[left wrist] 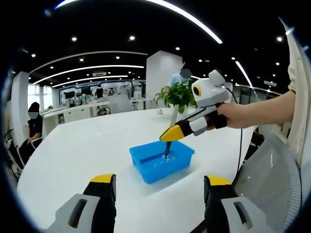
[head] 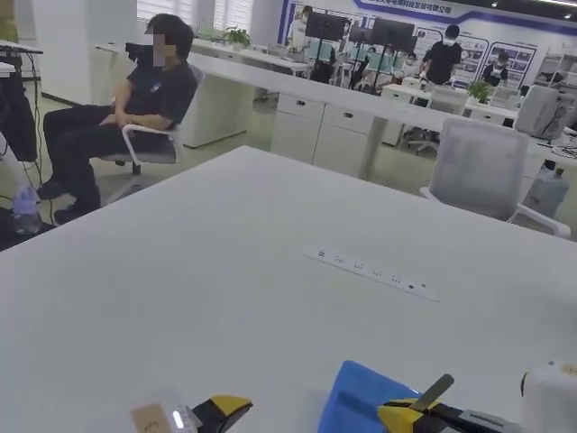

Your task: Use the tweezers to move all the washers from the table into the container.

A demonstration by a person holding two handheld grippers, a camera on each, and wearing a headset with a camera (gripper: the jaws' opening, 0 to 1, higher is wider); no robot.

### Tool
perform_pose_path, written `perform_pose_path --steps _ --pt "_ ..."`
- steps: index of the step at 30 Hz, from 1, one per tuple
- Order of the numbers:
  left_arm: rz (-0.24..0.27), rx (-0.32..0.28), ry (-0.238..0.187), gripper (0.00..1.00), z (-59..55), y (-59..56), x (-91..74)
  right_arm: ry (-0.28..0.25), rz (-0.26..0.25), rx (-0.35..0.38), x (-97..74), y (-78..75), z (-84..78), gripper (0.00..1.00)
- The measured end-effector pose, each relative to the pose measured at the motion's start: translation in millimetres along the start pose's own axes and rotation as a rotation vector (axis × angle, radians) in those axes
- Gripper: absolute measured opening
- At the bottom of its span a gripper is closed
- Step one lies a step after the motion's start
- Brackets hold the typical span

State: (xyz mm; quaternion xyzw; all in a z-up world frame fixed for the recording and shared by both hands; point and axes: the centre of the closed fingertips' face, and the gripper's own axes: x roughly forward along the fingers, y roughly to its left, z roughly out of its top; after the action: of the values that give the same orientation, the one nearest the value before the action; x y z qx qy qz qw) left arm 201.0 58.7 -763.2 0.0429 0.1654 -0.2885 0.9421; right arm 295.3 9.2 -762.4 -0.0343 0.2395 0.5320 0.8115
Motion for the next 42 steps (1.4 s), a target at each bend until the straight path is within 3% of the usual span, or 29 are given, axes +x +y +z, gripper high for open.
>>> perform_pose_path --steps 14,30,42 --pt "-0.002 0.002 0.005 0.74 -0.9 0.2 0.5 0.025 -0.010 -0.010 18.2 -15.7 2.4 0.03" --pt "-0.002 0.009 0.014 0.73 -2.3 -0.4 0.9 0.101 -0.015 -0.048 38.8 -32.3 -18.0 0.03" --pt "-0.003 0.011 0.021 0.72 -3.9 -0.9 1.5 0.117 -0.020 -0.052 47.1 -38.0 -23.7 0.03"
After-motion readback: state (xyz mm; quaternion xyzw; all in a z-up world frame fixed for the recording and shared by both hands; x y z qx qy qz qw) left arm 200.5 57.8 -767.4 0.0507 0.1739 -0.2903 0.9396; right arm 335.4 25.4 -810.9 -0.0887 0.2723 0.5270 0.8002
